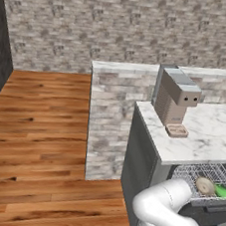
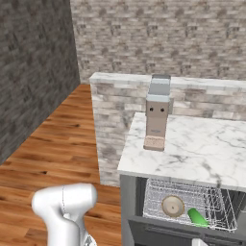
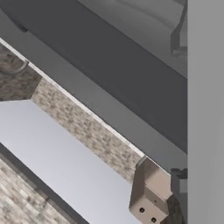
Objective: Pick up the cup and bowl from the counter, place them in the dishwasher, and close the dishwasher door.
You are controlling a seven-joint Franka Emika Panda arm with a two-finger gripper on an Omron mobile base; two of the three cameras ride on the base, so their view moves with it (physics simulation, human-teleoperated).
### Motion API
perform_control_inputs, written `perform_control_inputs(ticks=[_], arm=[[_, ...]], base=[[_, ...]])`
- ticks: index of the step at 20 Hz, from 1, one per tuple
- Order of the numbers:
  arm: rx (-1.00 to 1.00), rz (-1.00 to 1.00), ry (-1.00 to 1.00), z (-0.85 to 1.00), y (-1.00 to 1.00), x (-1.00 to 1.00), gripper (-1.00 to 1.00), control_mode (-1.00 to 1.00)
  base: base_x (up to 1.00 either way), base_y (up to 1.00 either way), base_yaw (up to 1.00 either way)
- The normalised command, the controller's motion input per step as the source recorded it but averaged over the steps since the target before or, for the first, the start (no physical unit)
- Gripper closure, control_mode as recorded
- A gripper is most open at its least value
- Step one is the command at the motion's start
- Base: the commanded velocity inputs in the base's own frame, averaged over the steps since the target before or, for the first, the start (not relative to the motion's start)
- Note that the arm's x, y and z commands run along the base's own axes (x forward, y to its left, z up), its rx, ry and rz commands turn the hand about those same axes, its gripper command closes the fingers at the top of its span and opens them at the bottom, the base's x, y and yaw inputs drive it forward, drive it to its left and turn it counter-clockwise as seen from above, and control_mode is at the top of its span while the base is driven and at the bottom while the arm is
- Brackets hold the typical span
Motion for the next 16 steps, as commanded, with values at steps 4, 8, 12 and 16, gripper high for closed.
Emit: perform_control_inputs(ticks=[4,8,12,16], arm=[[0.0,0.0,-0.13,-0.47,-0.01,0.59,-1.0,-1.0],[0.0,0.0,-0.13,-0.47,-0.02,0.63,-1.0,-1.0],[0.0,0.0,-0.14,-0.49,-0.01,0.64,-1.0,-1.0],[0.0,0.0,-0.13,-0.54,0.0,0.54,-1.0,-1.0]], base=[[0.0,0.0,0.0],[0.0,0.0,0.0],[0.0,0.0,0.0],[0.0,0.0,0.0]])
